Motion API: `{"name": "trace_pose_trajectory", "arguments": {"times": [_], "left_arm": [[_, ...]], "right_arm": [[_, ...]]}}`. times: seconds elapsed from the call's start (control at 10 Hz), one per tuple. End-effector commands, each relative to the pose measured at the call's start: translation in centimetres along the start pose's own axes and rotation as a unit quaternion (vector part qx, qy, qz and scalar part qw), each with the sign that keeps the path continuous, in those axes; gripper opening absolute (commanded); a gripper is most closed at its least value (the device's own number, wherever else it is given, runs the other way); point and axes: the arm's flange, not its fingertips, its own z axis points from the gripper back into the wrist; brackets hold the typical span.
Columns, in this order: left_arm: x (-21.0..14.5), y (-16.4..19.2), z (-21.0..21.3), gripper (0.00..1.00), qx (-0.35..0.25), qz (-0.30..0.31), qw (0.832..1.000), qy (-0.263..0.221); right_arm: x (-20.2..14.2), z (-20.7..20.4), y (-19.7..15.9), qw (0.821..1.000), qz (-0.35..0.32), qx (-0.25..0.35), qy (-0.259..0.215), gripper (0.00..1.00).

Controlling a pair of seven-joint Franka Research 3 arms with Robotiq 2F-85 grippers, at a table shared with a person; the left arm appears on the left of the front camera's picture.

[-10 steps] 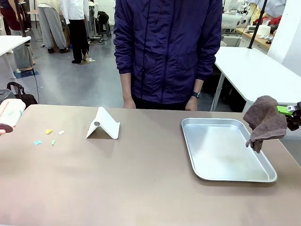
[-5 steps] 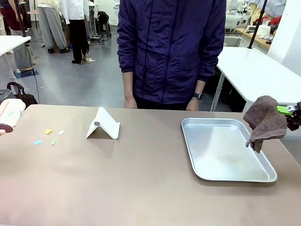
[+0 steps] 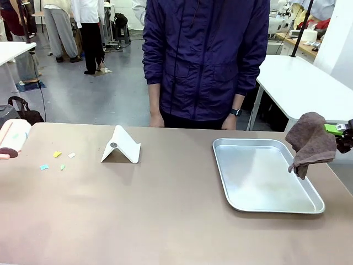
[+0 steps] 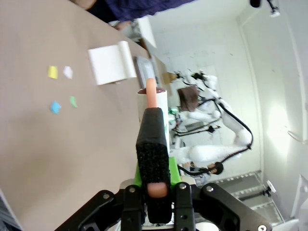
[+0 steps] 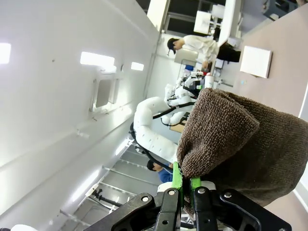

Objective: Clean the surface of the table.
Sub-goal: Clean the area not pointed to by the person.

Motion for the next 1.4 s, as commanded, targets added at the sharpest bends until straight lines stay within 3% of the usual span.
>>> {"name": "trace_pose_trajectory", "arguments": {"times": [0.0, 0.5, 1.1, 1.3], "left_arm": [[0.2, -0.7, -1.1, 0.22, 0.092, 0.056, 0.994, -0.027], [1.5, 1.4, -2.9, 0.22, 0.172, 0.13, 0.972, -0.09], [0.9, 2.8, -4.3, 0.22, 0.241, 0.094, 0.958, -0.119], [1.0, 3.4, -5.2, 0.22, 0.253, 0.097, 0.958, -0.098]], "right_arm": [[0.4, 0.1, 0.4, 1.0, 0.004, 0.007, 0.006, 0.07], [0.4, 0.1, 0.4, 1.0, 0.004, 0.007, 0.006, 0.07], [0.4, 0.1, 0.4, 1.0, 0.004, 0.007, 0.006, 0.07], [0.4, 0.1, 0.4, 1.0, 0.004, 0.007, 0.006, 0.07]]}}
